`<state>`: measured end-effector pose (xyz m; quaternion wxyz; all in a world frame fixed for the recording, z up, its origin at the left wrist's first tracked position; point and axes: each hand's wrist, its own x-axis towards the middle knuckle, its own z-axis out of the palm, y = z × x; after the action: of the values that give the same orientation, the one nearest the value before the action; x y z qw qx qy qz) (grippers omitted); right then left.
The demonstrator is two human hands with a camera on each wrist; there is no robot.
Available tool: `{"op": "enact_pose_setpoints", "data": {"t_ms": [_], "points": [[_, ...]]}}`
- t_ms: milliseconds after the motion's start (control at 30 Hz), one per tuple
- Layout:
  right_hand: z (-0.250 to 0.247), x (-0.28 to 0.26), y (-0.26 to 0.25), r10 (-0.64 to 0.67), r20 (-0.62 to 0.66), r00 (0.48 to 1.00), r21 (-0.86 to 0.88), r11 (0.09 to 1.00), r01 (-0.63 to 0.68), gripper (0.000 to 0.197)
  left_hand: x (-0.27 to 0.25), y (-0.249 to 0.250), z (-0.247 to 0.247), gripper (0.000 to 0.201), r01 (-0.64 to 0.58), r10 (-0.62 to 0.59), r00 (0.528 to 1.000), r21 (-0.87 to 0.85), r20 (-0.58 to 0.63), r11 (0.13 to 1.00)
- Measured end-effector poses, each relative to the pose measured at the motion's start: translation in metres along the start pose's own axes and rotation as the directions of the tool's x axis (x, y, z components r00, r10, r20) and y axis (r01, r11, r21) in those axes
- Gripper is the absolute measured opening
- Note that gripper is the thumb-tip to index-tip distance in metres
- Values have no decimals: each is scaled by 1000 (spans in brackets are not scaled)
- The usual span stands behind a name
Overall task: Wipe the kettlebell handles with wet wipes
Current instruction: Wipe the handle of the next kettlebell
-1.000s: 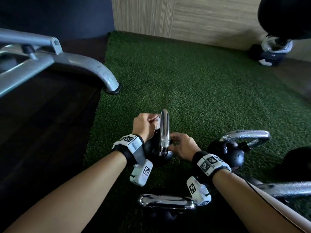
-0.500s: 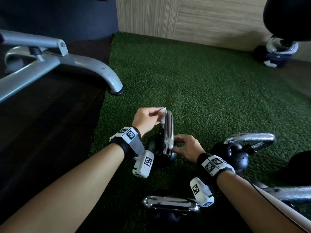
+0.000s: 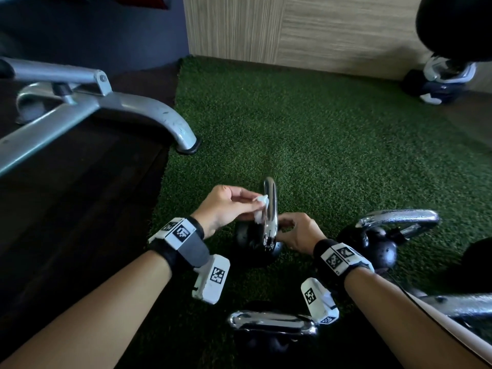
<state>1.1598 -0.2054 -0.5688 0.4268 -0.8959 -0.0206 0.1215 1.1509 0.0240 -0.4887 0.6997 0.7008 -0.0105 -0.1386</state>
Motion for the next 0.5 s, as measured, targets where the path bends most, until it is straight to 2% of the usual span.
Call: {"op": "enact_pose_setpoints", "data": {"t_ms": [67,167,267,367,500], "points": [[1,1,1,2,2,1000,23,1000,-2,44,-9,-2,-1,18,6,-4,999,-39,51,999],[1,2,-1,12,10,1000,65,998,-13,43,-22,-9,1,23,-82,81,997,-33,-8,996],[-2,0,-4,15,19,1000,48,999,-16,42,-37,-24,5,15,-72,74,997,-56,39,996],[-4,-4,-5,13,29,1000,46,999,-14,39,-45,-27,2,16,-119,121,989,-25,80,993],[-1,-1,-5,15,15,1000,22,1000,-15,46,-50,-31,-3,17,-192,180,976,96,126,977]]}}
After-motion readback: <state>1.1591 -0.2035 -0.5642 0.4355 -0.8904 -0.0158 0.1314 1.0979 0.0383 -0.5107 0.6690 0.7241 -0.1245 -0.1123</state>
